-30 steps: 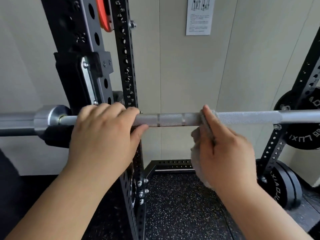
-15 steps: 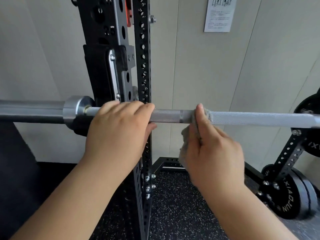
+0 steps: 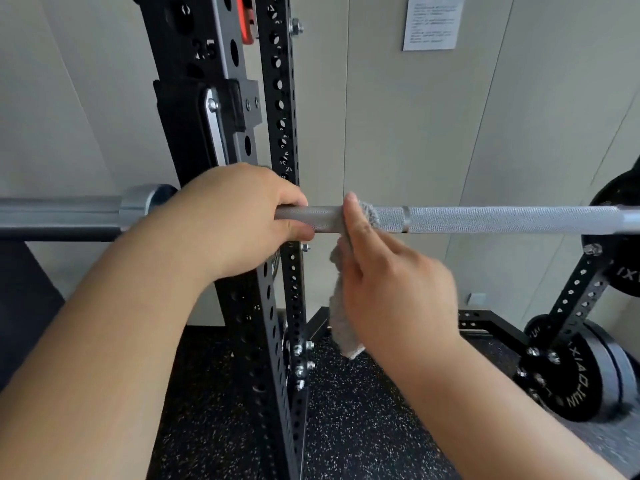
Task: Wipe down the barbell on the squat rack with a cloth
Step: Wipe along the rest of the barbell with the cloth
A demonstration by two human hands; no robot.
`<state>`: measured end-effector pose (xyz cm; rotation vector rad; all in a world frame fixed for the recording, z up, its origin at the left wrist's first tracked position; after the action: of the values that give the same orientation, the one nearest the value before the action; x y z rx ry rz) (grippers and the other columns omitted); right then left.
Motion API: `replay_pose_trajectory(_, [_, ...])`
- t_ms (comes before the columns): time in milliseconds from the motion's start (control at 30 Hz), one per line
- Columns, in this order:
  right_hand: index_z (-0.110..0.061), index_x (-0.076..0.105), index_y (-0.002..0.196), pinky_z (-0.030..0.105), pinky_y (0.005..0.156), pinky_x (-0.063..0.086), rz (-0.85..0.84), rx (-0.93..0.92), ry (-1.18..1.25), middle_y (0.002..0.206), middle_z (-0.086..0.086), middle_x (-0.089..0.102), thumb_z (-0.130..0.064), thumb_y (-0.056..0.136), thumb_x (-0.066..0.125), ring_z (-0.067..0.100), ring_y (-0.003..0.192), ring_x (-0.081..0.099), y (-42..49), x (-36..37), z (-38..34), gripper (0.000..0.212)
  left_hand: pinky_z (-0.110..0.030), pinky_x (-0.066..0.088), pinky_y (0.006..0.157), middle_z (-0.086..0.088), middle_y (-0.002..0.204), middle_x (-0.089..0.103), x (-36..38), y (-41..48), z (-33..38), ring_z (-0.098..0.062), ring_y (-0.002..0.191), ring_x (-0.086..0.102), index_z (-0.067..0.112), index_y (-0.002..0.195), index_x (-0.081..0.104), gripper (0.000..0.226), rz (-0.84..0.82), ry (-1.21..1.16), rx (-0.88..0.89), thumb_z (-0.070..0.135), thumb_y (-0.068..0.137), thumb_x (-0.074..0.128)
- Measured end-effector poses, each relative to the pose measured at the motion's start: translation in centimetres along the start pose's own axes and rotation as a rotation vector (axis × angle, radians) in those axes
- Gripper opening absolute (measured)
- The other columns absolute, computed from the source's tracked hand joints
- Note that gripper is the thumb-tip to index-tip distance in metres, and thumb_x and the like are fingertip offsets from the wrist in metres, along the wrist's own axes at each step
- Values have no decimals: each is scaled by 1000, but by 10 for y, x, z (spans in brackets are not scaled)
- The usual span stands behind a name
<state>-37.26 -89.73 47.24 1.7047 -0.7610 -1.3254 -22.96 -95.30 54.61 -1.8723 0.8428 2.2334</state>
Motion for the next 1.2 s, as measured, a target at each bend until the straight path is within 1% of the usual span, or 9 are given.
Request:
replay_pose_trajectory(100, [-13, 64, 142, 31, 33, 47, 133, 49, 24, 91, 1, 80, -23, 102, 57, 20, 39, 56, -7, -22, 27, 42, -32, 42, 63, 11, 77, 59, 10, -5, 3, -9, 73, 58, 37, 97, 63, 17, 56, 13, -16, 52, 98, 56])
replay_pose_trajectory(200, [-11, 64, 141, 30, 34, 45, 191, 58, 25, 80, -1, 76, -20, 103, 59, 23, 40, 54, -12, -19, 24, 40, -44, 47, 92, 2, 105, 60, 35, -16, 22, -25, 100, 58, 20, 120, 54, 47, 299, 309, 70, 57, 90, 52])
replay_pose_trajectory(367, [-16, 62, 144, 29, 36, 44, 79, -8, 14, 78, -3, 74, -22, 90, 66, 24, 42, 55, -2, -5, 6, 54, -41, 35, 71, -2, 77, 57, 44, -3, 14, -30, 74, 52, 18, 89, 56, 25, 576, 304, -4, 27, 79, 77])
replay_pose_trajectory(500, [-16, 64, 142, 32, 38, 49, 203, 148, 40, 83, 0, 77, -25, 102, 55, 25, 43, 57, -14, -24, 39, 42, -31, 29, 57, 5, 55, 41, 36, 14, 18, -24, 52, 40, 21, 66, 45, 26, 478, 307, -20, 25, 78, 68])
replay_pose_trajectory(667, [-11, 65, 140, 28, 33, 43, 155, 11, 22, 75, 0, 74, -18, 95, 66, 23, 38, 50, -7, -5, 11, 46, -28, 36, 53, 4, 62, 53, 28, 23, 14, -21, 55, 51, 22, 72, 56, 23, 304, 360, -41, 38, 87, 55])
replay_pose_trajectory(800, [-17, 62, 144, 29, 37, 46, 198, 79, 20, 81, -4, 77, -23, 105, 52, 21, 42, 55, -15, -20, 36, 40, -37, 39, 70, 8, 74, 56, 39, -2, 19, -22, 70, 51, 24, 85, 58, 23, 551, 214, 81, 46, 87, 62])
replay_pose_trajectory(900, [-15, 60, 145, 33, 37, 48, 172, 109, 75, 75, -1, 73, -23, 105, 54, 24, 43, 55, -13, -15, 33, 41, -45, 36, 85, 1, 98, 64, 53, -11, 16, -28, 90, 56, 18, 108, 65, 48, 682, 232, 113, 62, 91, 59])
replay_pose_trajectory(1033, [-15, 63, 143, 32, 34, 46, 69, -29, 87, 74, -3, 73, -20, 95, 66, 23, 41, 52, 0, -7, 9, 48, -44, 37, 73, -3, 86, 63, 49, -7, 17, -30, 77, 55, 15, 99, 67, 62, 746, 259, 164, 71, 98, 41])
replay_pose_trajectory(1200, [-23, 56, 149, 37, 44, 54, 102, 185, 116, 84, -4, 75, -31, 103, 45, 27, 51, 63, -14, -21, 44, 48, -34, 36, 57, 0, 67, 56, 42, 5, 15, -29, 59, 54, 17, 85, 56, 67, 615, 296, 263, 78, 96, 30])
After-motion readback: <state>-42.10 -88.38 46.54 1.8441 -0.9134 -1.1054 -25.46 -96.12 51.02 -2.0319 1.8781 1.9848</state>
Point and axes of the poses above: each hand's wrist, its own y-axis towards the middle knuckle, its own x-axis out of the palm, z = x × y, the point moved 7 cm from there along y, towards the middle knuckle
